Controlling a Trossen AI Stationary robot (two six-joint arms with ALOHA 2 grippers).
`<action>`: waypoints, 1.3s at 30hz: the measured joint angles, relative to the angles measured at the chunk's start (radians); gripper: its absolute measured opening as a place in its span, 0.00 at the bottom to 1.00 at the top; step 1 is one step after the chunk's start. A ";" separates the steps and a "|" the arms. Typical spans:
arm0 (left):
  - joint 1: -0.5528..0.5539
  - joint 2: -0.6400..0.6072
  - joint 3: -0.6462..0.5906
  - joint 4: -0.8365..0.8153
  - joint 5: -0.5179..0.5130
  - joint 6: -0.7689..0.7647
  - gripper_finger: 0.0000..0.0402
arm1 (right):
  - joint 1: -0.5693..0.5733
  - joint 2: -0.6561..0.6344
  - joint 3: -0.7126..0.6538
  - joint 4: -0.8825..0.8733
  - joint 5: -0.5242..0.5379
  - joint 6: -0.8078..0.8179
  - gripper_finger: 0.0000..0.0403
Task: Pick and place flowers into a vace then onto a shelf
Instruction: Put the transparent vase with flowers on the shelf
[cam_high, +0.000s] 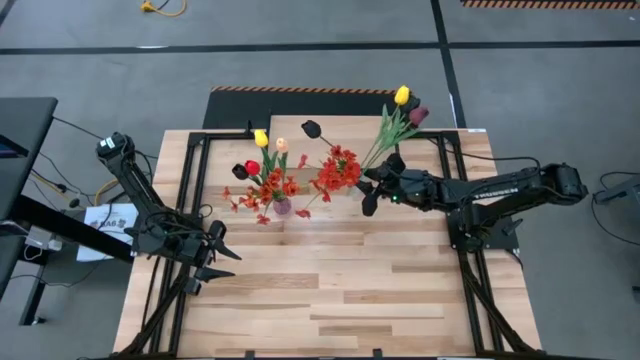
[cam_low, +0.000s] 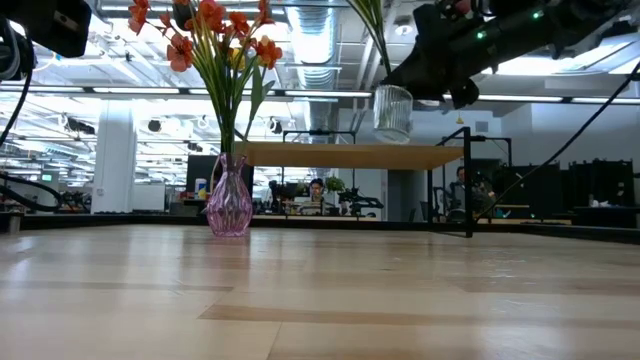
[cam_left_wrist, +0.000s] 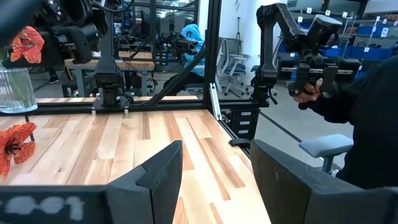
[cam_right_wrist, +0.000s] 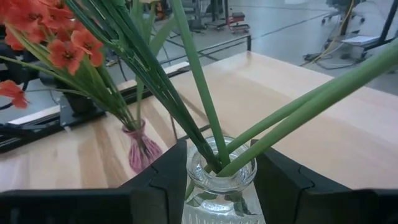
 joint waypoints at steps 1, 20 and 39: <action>0.000 0.000 0.000 0.000 0.000 0.000 0.44 | 0.000 0.009 0.004 0.001 -0.004 0.007 0.35; 0.000 0.000 0.000 0.000 0.008 -0.001 0.44 | -0.013 0.160 0.069 -0.005 -0.056 0.022 0.35; 0.000 0.000 0.000 0.000 0.008 -0.016 0.44 | -0.086 0.160 0.070 0.037 -0.047 0.057 0.35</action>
